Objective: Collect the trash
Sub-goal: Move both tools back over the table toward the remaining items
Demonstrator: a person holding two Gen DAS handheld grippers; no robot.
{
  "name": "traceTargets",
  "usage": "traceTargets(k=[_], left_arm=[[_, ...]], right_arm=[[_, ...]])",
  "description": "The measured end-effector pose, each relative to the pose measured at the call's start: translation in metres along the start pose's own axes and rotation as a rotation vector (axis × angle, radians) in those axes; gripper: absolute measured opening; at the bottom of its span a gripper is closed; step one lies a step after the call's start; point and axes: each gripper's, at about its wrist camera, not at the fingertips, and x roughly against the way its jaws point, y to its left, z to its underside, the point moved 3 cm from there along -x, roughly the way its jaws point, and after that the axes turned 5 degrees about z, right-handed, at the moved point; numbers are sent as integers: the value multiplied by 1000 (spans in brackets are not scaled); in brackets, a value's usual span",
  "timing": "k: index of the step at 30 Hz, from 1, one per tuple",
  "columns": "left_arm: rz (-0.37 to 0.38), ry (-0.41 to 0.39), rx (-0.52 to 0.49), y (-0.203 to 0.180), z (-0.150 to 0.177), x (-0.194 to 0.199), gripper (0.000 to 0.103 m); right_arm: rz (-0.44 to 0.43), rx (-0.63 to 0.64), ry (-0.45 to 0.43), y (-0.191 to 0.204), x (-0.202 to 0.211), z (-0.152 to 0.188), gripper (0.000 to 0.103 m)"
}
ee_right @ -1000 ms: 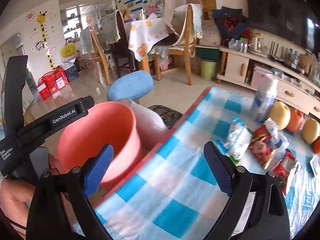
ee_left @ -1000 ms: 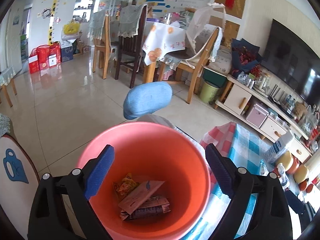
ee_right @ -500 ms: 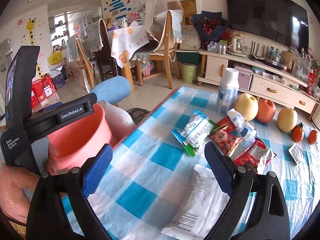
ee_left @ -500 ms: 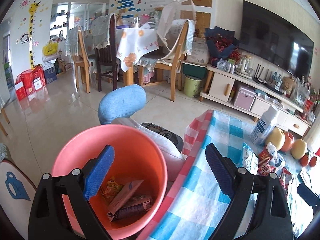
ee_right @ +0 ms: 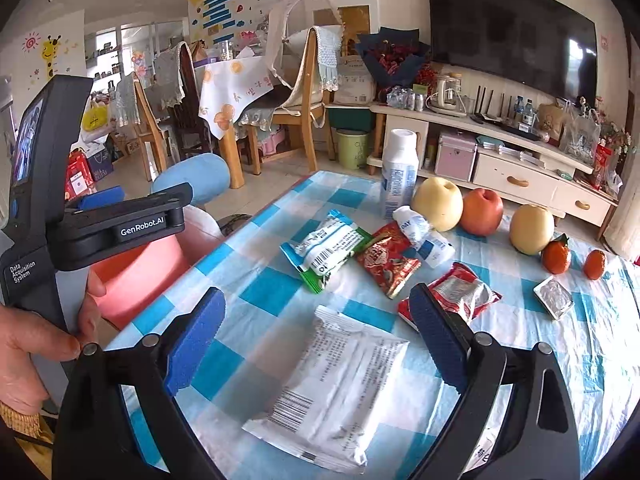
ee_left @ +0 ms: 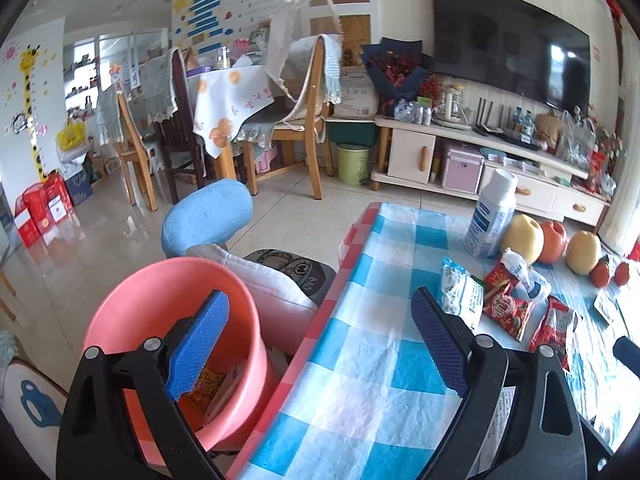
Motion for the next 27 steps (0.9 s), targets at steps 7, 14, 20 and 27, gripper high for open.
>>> traceTargets(k=[7, 14, 20, 27], left_arm=[[59, 7, -63, -31, 3, 0, 92], [187, 16, -93, -61, 9, 3, 92], [287, 38, -62, -75, 13, 2, 92], [364, 90, -69, -100, 24, -4, 92]], right_arm=[[71, -13, -13, -33, 3, 7, 94], [137, -49, -28, -69, 8, 9, 94], [187, -64, -26, -95, 10, 13, 94], [240, -69, -28, -119, 12, 16, 94]])
